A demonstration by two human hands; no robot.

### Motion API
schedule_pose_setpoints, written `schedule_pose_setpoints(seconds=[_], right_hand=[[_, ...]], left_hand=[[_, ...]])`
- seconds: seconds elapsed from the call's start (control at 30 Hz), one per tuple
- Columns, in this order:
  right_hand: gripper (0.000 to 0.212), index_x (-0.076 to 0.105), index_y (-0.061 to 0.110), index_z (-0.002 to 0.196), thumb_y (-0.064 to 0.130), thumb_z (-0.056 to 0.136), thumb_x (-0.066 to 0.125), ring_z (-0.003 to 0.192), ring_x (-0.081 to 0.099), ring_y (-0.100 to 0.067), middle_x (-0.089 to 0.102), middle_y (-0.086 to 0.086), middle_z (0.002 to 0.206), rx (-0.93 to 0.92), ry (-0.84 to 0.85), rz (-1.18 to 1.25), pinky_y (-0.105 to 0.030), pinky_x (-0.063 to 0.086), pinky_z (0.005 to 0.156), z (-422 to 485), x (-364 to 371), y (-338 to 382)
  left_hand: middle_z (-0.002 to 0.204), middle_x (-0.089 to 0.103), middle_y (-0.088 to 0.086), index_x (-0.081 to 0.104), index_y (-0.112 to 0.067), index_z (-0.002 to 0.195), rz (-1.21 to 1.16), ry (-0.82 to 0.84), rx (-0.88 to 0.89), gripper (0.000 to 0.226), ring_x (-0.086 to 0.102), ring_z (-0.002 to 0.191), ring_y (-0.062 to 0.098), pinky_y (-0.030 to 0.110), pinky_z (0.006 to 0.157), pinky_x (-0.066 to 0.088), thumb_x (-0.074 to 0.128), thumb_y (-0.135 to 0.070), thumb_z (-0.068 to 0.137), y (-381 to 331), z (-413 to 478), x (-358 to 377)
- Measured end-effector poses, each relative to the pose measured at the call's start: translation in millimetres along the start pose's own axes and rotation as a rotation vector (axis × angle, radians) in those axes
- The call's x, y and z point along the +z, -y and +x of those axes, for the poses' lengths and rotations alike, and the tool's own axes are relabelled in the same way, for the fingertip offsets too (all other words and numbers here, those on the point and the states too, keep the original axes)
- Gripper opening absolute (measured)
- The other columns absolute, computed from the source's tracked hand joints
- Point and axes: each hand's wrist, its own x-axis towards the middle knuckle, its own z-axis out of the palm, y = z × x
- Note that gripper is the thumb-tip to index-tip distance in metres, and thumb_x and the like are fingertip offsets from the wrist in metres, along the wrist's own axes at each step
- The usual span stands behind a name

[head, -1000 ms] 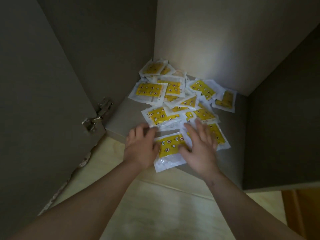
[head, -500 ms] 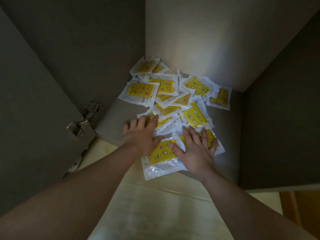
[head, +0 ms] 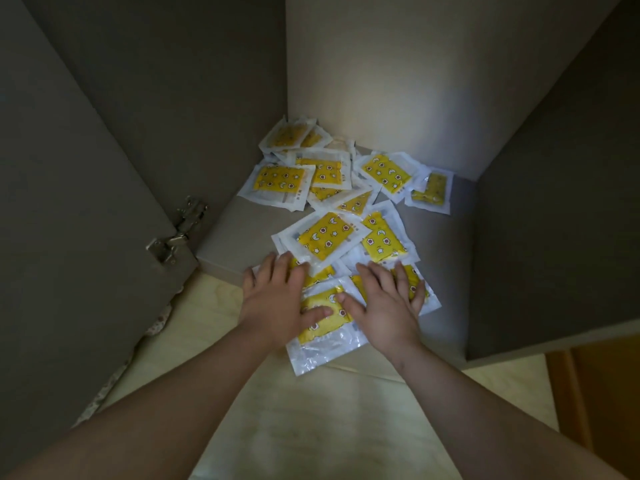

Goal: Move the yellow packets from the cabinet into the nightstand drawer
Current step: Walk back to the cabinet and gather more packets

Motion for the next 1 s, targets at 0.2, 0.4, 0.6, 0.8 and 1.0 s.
schedule_pose_setpoints(seconds=[0.2,0.4,0.6,0.8,1.0], right_hand=[[0.09,0.015,0.036,0.147,0.076,0.073,0.048,0.145,-0.007,-0.021,-0.001,0.005,0.158,0.135,-0.079,0.065,-0.053,0.001,0.113,-9,-3,-10],[0.103,0.003,0.029,0.15,0.076,0.072,0.05,0.145,-0.013,-0.031,-0.008,-0.011,0.158,0.29,0.052,0.085,-0.056,-0.003,0.113,-6,-11,-13],[0.073,0.015,0.035,0.148,0.067,0.086,0.038,0.145,-0.003,-0.022,0.004,-0.003,0.158,0.156,-0.003,0.033,-0.042,0.003,0.115,-22,-4,-4],[0.045,0.026,0.038,0.146,0.039,0.101,0.029,0.146,-0.004,-0.019,0.004,0.004,0.16,0.134,0.007,0.209,-0.036,0.0,0.115,-24,-3,8],[0.049,0.043,0.023,0.139,0.025,0.092,0.055,0.141,0.016,-0.021,0.029,-0.001,0.152,0.075,-0.075,0.327,-0.022,0.009,0.112,-25,-4,20]], left_hand=[[0.151,0.02,-0.005,0.024,-0.033,0.141,-0.012,-0.037,-0.035,0.08,0.018,0.138,0.021,0.043,0.108,0.019,0.042,-0.077,0.076,-3,-1,-2],[0.144,0.028,0.0,0.032,-0.028,0.136,-0.145,-0.07,-0.201,0.074,0.023,0.135,0.024,0.04,0.108,0.02,0.045,-0.073,0.078,-12,5,-4],[0.142,0.027,0.006,0.024,-0.025,0.141,-0.29,-0.066,-0.339,0.078,0.024,0.131,0.028,0.043,0.098,0.038,0.051,-0.067,0.08,-27,8,-3],[0.139,0.028,0.01,0.02,-0.024,0.142,-0.463,-0.104,-0.581,0.088,0.026,0.129,0.03,0.043,0.095,0.039,0.064,-0.059,0.075,-36,-1,-7],[0.138,0.038,0.013,0.017,-0.031,0.145,-1.331,-0.185,-0.829,0.086,0.05,0.114,0.034,0.04,0.093,0.045,0.072,-0.035,0.079,-44,-12,4]])
